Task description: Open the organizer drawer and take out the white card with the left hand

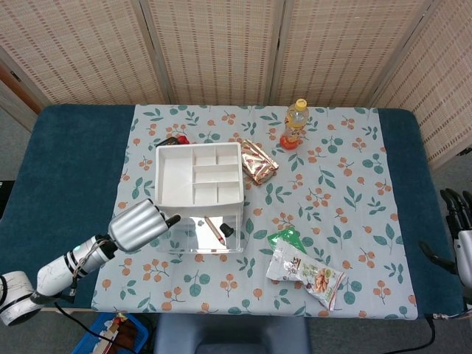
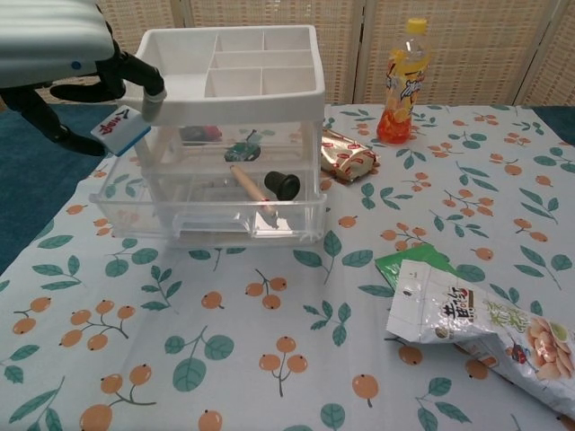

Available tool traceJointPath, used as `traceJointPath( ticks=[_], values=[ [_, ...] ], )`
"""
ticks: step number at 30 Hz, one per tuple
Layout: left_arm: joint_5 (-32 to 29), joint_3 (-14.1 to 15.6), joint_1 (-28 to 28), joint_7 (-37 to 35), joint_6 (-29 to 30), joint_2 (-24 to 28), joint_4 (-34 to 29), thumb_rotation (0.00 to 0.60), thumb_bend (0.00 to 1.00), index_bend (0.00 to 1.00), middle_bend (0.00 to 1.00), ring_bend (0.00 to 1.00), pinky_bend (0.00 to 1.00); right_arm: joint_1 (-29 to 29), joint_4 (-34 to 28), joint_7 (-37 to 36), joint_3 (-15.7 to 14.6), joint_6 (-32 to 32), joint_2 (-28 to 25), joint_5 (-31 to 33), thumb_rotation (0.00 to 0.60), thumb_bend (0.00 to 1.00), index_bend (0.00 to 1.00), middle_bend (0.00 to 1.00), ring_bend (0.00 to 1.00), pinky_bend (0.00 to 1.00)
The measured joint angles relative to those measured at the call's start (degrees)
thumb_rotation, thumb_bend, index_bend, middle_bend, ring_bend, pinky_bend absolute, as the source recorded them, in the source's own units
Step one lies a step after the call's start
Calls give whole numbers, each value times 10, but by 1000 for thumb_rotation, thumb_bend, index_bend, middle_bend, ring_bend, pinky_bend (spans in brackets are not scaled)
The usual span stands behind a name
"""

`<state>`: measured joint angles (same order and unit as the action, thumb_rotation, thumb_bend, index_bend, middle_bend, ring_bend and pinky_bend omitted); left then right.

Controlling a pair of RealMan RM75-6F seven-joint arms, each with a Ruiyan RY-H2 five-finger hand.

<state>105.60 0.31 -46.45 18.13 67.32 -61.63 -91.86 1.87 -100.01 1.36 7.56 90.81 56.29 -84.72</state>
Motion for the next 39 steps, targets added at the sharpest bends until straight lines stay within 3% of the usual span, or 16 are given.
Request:
traceJointPath(
  ticks=[17,30,39],
  values=[
    [-52,26,105,3,40,39,-4,600,135,534,914,977,1000,14,0,1,3,-11,4,-8,600,223,0,74,0,90],
    [-72,53,153,8,14,-5,9,600,135,532,914,977,1000,18,3,-2,3,-16,4,-6,600,223,0,74,0,89],
    [-92,56,166,30,-14,-42,12,600,135,528,914,977,1000,16,5,-5,2,-13,5,-6,600,222,0,74,0,89]
  ],
)
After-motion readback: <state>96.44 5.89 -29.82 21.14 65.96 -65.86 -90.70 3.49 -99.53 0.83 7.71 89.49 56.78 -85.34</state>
